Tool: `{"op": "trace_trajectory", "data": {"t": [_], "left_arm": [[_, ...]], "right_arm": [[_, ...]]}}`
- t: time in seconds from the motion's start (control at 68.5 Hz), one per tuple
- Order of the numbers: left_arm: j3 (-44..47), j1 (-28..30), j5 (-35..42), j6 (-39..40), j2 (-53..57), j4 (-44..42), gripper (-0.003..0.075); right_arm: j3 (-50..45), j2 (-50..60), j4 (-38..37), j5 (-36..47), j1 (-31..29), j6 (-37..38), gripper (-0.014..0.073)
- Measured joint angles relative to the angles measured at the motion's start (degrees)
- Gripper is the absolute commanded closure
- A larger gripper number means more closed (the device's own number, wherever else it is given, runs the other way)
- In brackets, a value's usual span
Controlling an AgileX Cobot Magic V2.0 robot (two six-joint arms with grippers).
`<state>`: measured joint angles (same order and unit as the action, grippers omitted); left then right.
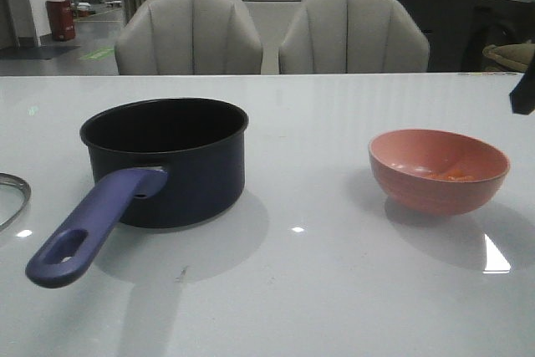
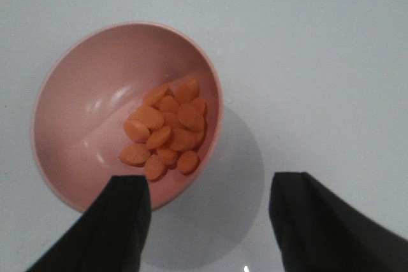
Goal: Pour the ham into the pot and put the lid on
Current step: 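Grasp the rim of the pink bowl with the right gripper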
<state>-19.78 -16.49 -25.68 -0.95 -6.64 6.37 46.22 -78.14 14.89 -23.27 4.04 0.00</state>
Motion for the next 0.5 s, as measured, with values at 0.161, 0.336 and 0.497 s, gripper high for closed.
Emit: {"op": "trace_trajectory", "data": {"t": [0.161, 0.336, 0.497], "left_arm": [[0.0, 0.0, 0.0, 0.0, 0.0, 0.0, 0.0211], [0.0, 0.0, 0.0, 0.0, 0.0, 0.0, 0.0211], [0.0, 0.0, 0.0, 0.0, 0.0, 0.0, 0.0211]], "right_arm": [[7.9, -10.6, 0.0, -3.3, 0.0, -0.7, 0.008], [14.4, -19.4, 0.0, -4.9, 0.0, -0.9, 0.0132], [18.9, -25.2, 0.0, -6.1, 0.0, -0.9, 0.0309]]}}
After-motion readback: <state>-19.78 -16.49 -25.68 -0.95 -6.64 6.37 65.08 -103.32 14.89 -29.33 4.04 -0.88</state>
